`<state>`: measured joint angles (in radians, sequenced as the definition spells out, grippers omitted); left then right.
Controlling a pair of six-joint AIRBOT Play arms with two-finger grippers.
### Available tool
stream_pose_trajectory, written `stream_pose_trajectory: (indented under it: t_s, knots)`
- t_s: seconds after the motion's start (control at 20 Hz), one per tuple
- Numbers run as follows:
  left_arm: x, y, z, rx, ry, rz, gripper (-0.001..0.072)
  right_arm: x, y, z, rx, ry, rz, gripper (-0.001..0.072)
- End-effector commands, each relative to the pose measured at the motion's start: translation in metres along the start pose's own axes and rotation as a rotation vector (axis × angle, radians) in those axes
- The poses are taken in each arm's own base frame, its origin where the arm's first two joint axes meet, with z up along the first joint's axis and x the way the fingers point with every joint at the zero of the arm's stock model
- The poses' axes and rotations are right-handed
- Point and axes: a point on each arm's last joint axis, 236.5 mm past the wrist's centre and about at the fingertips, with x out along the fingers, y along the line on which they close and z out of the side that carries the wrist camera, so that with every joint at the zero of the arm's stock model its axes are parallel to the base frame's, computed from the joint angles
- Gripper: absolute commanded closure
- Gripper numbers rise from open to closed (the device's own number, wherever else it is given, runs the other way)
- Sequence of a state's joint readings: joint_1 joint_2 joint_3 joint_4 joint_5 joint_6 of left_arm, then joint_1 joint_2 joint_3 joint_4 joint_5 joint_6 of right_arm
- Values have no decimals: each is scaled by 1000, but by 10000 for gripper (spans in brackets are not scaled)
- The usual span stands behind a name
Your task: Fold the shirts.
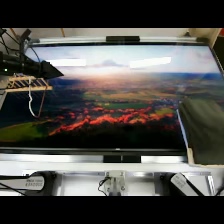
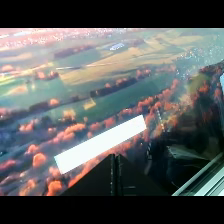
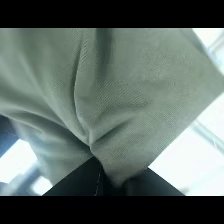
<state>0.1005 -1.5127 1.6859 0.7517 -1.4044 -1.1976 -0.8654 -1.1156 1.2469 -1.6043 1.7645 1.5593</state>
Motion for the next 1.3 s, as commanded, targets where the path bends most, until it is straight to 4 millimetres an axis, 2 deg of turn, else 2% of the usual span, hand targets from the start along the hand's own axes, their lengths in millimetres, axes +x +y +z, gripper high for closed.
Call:
stream_pose_trajectory:
  t_s: [0.0,0.05,0.1,0.25,0.3,0.35,0.4,0.45,0.5,0.55,0.6,0.65,0.7,0.75,0.8,0.9,1.0,1.15,1.25]
  knots:
    - [0,0,0,1,1,0,662,34,-22,-41,21,171,-97,571]
    - [1,1,0,0,1,0,662,38,-21,-42,21,177,-94,355]
    - [1,1,0,0,1,0,662,40,-24,-43,13,182,-106,243]
    - [2,2,0,-2,3,0,662,35,-51,-42,11,176,-220,243]
    - [2,2,0,-3,0,1,662,30,-50,-34,-3,142,-216,244]
    - [2,2,0,-1,1,3,664,21,-43,-16,-13,60,-182,244]
    - [4,6,-3,6,19,35,665,4,-32,9,-27,-57,-148,244]
    - [6,19,-12,5,68,126,666,-18,-21,33,-55,-174,-134,244]
    - [4,42,-28,27,153,291,666,-44,-5,57,-109,-301,-141,244]
    - [-5,70,-42,57,238,497,666,-67,18,75,-178,-410,-144,244]
    - [-16,91,-49,72,293,671,665,-84,53,85,-272,-498,-124,243]
    - [-20,97,-54,82,324,769,662,-92,91,85,-363,-546,-93,186]
    - [-11,90,-61,83,348,759,511,-91,135,75,-460,-560,-44,82]
    - [3,75,-72,43,371,700,47,-83,176,60,-544,-537,14,82]
    - [18,57,-87,12,407,614,-13,-68,208,42,-610,-471,63,82]
    - [40,35,-90,26,345,505,-13,-30,248,2,-667,-259,152,82]
    - [41,31,-91,-37,224,503,-13,-8,271,-35,-702,-66,242,82]
    - [32,41,-119,-99,250,527,-13,-3,278,-39,-724,-53,233,82]
    - [27,45,-129,-108,290,544,-13,-4,281,-42,-727,-45,253,82]
